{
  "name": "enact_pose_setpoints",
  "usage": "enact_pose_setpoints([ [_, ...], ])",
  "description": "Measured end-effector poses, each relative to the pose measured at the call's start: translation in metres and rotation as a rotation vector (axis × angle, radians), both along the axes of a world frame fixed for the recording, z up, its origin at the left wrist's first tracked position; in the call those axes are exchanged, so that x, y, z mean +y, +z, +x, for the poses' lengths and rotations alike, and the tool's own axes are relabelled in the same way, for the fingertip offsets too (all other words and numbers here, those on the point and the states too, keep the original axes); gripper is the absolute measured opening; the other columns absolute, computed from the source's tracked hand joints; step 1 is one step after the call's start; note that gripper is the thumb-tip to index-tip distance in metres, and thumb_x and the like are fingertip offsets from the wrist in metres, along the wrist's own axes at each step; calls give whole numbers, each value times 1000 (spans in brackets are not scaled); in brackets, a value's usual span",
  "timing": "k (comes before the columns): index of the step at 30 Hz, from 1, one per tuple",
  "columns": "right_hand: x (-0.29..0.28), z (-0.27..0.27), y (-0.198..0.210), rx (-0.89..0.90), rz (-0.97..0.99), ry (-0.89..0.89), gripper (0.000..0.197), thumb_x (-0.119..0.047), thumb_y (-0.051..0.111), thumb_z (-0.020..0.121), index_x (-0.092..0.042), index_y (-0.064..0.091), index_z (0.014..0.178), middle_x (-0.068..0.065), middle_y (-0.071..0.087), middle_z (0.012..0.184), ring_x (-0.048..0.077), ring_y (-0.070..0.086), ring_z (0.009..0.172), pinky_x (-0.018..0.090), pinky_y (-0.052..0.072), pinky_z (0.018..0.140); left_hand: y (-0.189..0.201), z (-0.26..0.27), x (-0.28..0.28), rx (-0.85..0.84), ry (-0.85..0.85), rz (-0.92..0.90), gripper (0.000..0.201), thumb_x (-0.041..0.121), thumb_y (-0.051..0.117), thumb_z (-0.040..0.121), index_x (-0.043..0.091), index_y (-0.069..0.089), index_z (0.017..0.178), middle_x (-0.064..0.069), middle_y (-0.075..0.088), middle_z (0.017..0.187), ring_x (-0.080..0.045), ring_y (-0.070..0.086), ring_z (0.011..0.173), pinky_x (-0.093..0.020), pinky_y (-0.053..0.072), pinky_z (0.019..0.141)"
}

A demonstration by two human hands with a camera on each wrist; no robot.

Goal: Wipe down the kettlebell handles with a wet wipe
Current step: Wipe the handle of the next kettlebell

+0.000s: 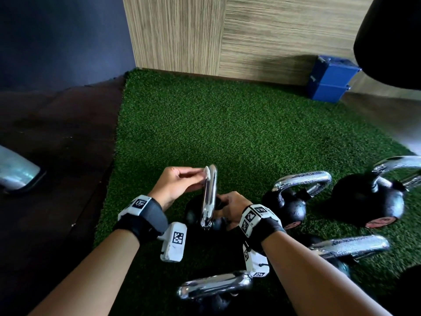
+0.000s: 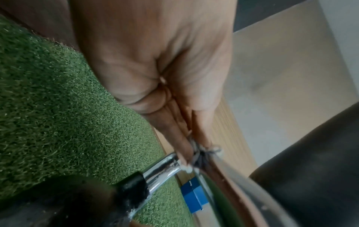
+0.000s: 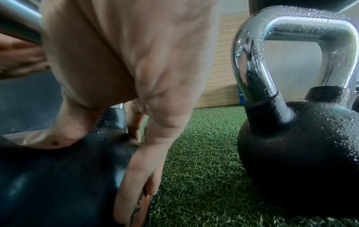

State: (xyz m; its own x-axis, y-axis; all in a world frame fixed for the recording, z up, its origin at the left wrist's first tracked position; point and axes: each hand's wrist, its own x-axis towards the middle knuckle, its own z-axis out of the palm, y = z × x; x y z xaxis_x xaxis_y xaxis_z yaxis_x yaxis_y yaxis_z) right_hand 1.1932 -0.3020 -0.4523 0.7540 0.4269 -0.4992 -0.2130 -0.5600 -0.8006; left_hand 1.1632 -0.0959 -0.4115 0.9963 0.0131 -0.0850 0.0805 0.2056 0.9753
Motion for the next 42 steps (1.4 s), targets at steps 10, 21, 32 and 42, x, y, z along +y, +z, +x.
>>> enact_pose_setpoints([
  [10, -2, -1, 6, -26, -20, 30, 41, -37, 90, 64, -18, 76, 98, 5, 73, 79, 23, 67, 71, 37, 54, 66, 0, -44, 4, 82, -106, -7, 23, 15, 86, 63, 12, 84, 85, -14, 79, 93, -17, 77, 82, -20, 60, 71],
  [21, 1, -10, 10, -55, -44, -41, 32, -27, 88, 74, -23, 76, 104, -2, 74, 78, 10, 64, 59, 18, 44, 41, -13, -97, 4, -121, -121, 307, 23, 12, 87, 70, 5, 82, 91, -6, 81, 94, -16, 77, 90, -19, 57, 82],
  [32, 4, -13, 35, -316, -413, 122, 44, -50, 85, 67, -32, 74, 106, -4, 76, 98, 17, 71, 90, 30, 57, 81, -26, -103, -2, -58, -50, 640, 15, 17, 87, 78, 29, 82, 86, 13, 80, 86, -3, 75, 86, -14, 52, 81],
  [42, -14, -25, 120, -487, 321, 81, 29, -42, 85, 73, -30, 80, 99, -6, 79, 84, 16, 76, 72, 32, 61, 67, 53, -85, -17, -202, 130, 179, 22, 10, 77, 79, 7, 78, 101, -4, 80, 91, -6, 72, 80, -17, 57, 72],
])
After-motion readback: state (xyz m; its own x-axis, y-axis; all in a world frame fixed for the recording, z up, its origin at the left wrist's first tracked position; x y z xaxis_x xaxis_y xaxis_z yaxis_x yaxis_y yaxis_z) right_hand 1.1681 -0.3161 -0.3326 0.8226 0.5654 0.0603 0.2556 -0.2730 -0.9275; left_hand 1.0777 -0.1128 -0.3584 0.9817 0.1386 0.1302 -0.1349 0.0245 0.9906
